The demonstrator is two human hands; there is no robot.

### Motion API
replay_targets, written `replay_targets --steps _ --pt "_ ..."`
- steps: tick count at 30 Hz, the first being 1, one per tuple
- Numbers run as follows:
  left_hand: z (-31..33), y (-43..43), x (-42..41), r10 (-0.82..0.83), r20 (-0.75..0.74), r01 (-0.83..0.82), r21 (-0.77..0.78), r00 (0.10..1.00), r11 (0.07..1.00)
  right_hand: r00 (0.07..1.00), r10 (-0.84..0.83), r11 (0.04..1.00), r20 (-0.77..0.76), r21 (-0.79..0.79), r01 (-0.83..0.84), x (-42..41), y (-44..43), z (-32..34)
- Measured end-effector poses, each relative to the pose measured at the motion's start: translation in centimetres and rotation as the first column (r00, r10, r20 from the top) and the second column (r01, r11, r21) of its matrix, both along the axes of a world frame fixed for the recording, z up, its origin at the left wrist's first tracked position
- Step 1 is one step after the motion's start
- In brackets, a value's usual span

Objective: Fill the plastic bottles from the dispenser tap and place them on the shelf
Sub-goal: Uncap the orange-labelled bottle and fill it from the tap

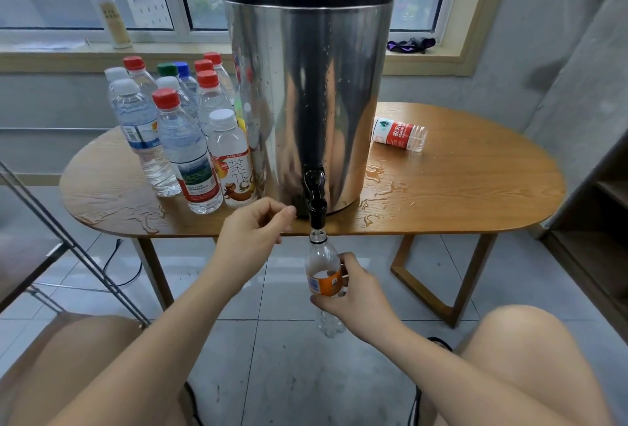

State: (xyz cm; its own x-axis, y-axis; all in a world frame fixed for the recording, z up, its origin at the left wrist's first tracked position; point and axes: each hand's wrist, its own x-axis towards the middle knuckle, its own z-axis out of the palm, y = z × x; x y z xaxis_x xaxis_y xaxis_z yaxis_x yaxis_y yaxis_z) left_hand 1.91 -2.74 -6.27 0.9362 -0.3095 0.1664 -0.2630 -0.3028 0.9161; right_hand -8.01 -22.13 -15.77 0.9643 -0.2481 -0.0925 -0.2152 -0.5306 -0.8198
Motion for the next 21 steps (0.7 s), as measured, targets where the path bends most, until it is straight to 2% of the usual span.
replay_targets --steps 4,8,13,21 --pt "-1.3 0.2 -0.1 -0.023 -0.038 0.028 0.115 0.999 0.993 1.000 0.003 1.000 0.014 -0.008 -0.003 -0.1 0.1 0.0" --pt "-2.2 0.0 -0.3 -0.062 -0.099 0.076 0.140 0.993 0.987 1.000 -0.001 1.000 0.021 0.011 0.000 -0.1 0.1 -0.1" --pt "-3.6 -0.3 -0.8 -0.150 -0.166 0.188 0.245 0.975 0.951 1.000 0.007 0.999 0.012 0.045 -0.007 -0.1 0.3 0.0" --pt "-3.8 -0.3 -0.8 -0.159 -0.164 0.201 0.280 0.973 0.939 1.000 0.015 0.997 0.000 0.079 -0.015 -0.2 0.5 0.3"
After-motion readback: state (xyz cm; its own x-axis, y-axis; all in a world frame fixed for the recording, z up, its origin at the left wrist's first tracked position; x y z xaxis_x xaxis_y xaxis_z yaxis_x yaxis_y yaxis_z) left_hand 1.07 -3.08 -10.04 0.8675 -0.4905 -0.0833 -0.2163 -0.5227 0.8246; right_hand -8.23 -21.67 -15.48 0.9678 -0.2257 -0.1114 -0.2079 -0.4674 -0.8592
